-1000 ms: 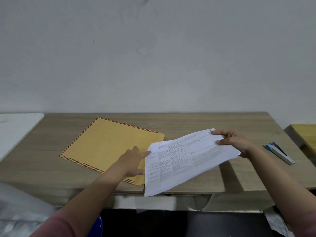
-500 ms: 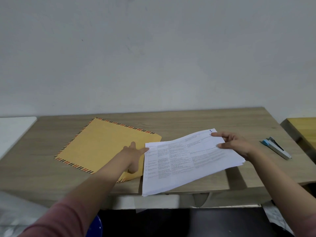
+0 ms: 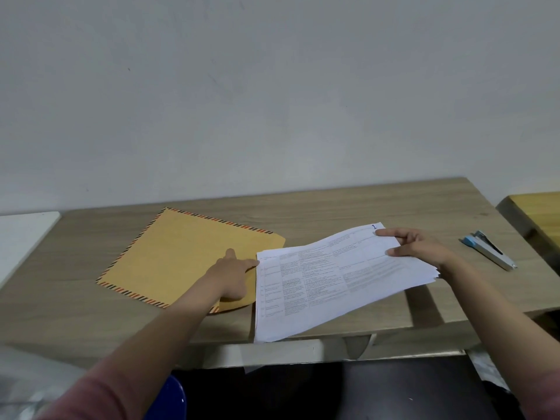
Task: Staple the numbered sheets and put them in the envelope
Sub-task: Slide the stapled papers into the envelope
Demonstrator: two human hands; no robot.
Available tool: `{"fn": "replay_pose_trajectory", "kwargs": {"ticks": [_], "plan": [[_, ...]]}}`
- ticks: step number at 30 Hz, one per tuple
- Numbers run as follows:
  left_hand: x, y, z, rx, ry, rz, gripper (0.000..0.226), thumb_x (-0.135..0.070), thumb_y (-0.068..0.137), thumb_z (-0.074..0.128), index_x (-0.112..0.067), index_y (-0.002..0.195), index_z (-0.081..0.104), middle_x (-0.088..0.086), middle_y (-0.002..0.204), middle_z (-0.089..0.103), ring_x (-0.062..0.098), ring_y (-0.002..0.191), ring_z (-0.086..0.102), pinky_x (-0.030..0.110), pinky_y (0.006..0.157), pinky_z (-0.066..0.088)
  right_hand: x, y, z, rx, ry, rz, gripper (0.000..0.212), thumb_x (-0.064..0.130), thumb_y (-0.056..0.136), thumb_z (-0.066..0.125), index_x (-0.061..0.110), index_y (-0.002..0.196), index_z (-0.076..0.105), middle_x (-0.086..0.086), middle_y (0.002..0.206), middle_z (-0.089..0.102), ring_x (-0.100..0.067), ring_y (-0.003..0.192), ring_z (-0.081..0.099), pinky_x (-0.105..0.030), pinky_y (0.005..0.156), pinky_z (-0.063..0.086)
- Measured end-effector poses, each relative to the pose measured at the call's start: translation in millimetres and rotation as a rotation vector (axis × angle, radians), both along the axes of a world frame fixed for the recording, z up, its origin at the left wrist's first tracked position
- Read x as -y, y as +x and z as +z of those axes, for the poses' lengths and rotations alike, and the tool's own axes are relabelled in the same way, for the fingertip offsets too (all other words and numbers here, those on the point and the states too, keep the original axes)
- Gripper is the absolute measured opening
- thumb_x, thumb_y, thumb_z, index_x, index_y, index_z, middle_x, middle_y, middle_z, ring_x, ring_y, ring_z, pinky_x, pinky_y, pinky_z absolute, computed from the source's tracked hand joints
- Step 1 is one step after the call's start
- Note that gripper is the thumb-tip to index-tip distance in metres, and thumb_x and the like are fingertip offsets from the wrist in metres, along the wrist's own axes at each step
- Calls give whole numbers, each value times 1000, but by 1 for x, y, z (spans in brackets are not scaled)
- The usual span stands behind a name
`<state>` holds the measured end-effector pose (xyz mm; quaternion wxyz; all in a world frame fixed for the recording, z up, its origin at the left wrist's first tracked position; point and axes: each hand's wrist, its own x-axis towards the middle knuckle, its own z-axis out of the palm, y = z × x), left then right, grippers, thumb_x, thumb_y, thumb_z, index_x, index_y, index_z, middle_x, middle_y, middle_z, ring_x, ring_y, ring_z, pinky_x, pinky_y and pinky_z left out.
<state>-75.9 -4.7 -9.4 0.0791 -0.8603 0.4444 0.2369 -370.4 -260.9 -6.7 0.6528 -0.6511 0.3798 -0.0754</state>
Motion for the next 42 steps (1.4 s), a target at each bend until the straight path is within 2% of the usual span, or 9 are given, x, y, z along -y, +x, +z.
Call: {"fn": "replay_pose_trajectory", "kwargs": {"ticks": [4, 9, 14, 20, 25, 29, 33, 37, 42], "plan": [[-4, 1, -3, -33, -90, 20, 74, -1, 80, 52, -40, 142, 37, 5, 130, 33, 20, 101, 50, 28, 80, 52, 4, 0, 4, -16, -15, 22, 46, -8, 81, 59, 16, 120, 62, -4, 104, 68, -9, 73, 67, -16, 61, 51], [-7, 2, 0, -16, -141, 17, 65, -3, 79, 52, -17, 141, 38, 7, 130, 39, 25, 110, 50, 35, 84, 54, 6, 1, 13, -30, -29, 26, 42, -10, 82, 58, 17, 114, 64, 4, 78, 73, -7, 59, 65, -14, 51, 49], [-10, -6, 3, -39, -204, -25, 74, -2, 78, 55, -12, 146, 27, 5, 153, 24, 28, 132, 38, 38, 98, 48, 6, 7, 17, -6, 34, -18, 44, -10, 80, 59, 11, 119, 62, -10, 98, 68, -20, 74, 63, -21, 59, 51], [-15, -13, -4, -5, -248, -120, 79, -3, 78, 57, -20, 147, 23, 4, 150, 26, 27, 127, 41, 35, 81, 52, -1, 21, 37, -3, 114, -81, 51, 7, 60, 63, 8, 110, 64, -11, 100, 56, -20, 75, 54, -24, 57, 49], [-16, -15, -15, 60, -267, -93, 71, 3, 76, 51, -14, 142, 29, 7, 143, 33, 27, 121, 45, 36, 78, 52, 3, 24, 62, -35, 98, -119, 23, -3, 87, 45, 2, 102, 61, -7, 73, 50, -7, 44, 51, -14, 43, 48], [-15, -13, -24, 46, -326, -107, 60, -8, 80, 58, -10, 136, 38, 7, 139, 40, 28, 119, 48, 40, 83, 50, 2, 24, 83, -44, 78, -113, 24, 0, 93, 38, 7, 107, 57, -1, 71, 47, -3, 48, 45, -10, 43, 45], [-13, -16, -28, -52, -395, -127, 81, -44, 69, 73, -15, 136, 38, 5, 133, 44, 26, 116, 51, 43, 83, 52, -4, 27, 95, -27, 40, -125, 18, 1, 92, 43, 4, 103, 58, -5, 71, 47, -9, 53, 46, -13, 42, 47], [-13, -17, -30, -91, -415, -148, 107, -56, 54, 79, -15, 142, 32, 4, 139, 41, 25, 121, 47, 42, 89, 50, -11, 27, 95, 17, -22, -205, 27, -6, 89, 45, 3, 113, 55, -11, 76, 54, -20, 61, 52, -17, 45, 53], [-15, -17, -28, -111, -349, -184, 126, -61, 49, 84, -15, 147, 20, 4, 148, 30, 22, 129, 39, 42, 100, 45, -16, 23, 90, 73, -75, -231, 37, -10, 84, 51, 2, 118, 57, -16, 104, 54, -24, 67, 57, -21, 46, 53]]}}
